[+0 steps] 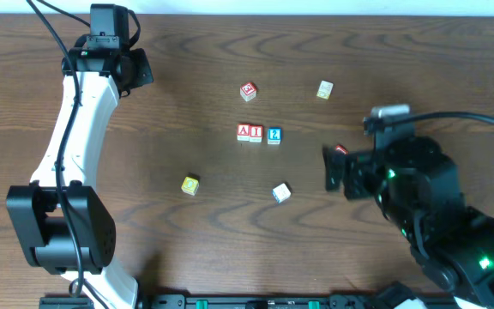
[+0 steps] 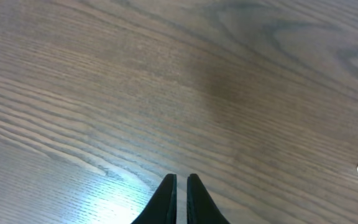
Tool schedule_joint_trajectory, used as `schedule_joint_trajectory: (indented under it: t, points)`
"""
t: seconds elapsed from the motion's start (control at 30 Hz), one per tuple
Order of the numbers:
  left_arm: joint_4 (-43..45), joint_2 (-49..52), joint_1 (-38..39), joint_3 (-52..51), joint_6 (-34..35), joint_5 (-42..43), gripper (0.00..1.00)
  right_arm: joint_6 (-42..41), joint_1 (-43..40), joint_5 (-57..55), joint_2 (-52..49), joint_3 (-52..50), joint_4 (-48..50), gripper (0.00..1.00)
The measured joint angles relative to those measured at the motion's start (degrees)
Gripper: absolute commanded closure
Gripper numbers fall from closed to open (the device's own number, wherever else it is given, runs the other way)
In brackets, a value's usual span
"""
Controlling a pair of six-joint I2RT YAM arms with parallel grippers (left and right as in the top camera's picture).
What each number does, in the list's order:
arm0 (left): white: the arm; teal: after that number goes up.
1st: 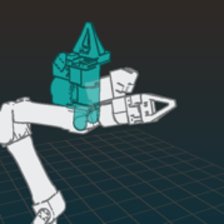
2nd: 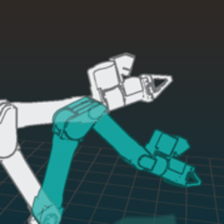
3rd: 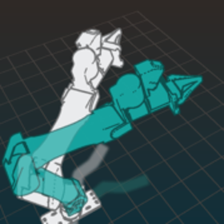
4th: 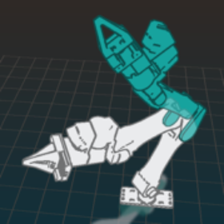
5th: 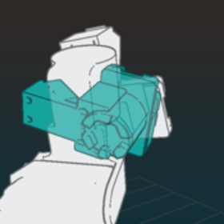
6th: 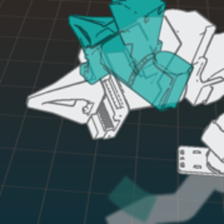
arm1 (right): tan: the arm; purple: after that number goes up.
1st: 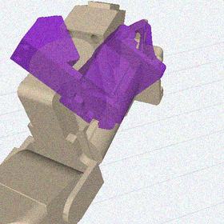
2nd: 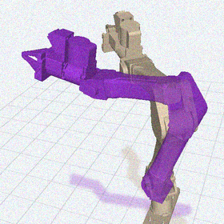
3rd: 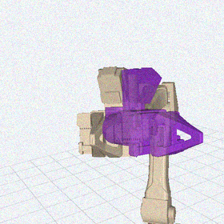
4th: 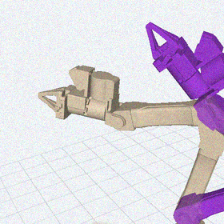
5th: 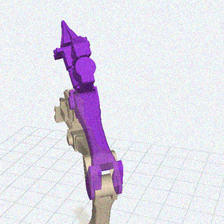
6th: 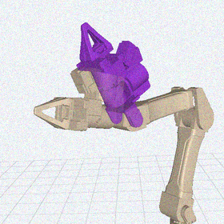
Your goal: Spell out Ai2
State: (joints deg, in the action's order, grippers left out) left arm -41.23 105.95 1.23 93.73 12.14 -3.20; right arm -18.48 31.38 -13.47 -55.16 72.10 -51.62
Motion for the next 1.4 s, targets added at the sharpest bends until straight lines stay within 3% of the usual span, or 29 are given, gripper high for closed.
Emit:
schedule_joint_trajectory:
  t: [0.13,0.17,0.23,0.33,0.4,0.8,1.4]
  points:
    - [-0.6,0.0,0.0,0.0,-0.2,0.0,0.86,-0.5,-0.4,0.1,-11.0,0.0,9.7,0.01]
    - [-0.5,0.0,0.0,0.0,-0.2,0.0,0.85,-0.5,-0.7,0.2,-15.1,-0.1,10.8,0.07]
    - [-0.8,0.0,0.0,0.0,-0.2,0.0,0.84,-0.3,-1.8,0.4,-22.7,-0.2,13.8,0.25]
    - [-0.7,0.0,0.0,0.0,-0.2,0.0,0.81,-0.4,-4.0,1.3,-33.0,-0.7,18.1,0.75]
    - [-0.9,0.0,0.0,0.0,-0.2,0.0,0.77,-0.5,-6.1,2.3,-38.1,-1.0,20.9,0.99]
    - [-1.1,0.0,0.0,0.0,-0.4,0.0,0.70,-0.5,-11.3,13.4,-50.6,-1.0,27.2,0.99]
    - [-0.5,0.0,0.0,0.0,-0.4,0.0,0.69,2.5,-9.9,19.5,-53.3,-1.0,22.9,0.99]
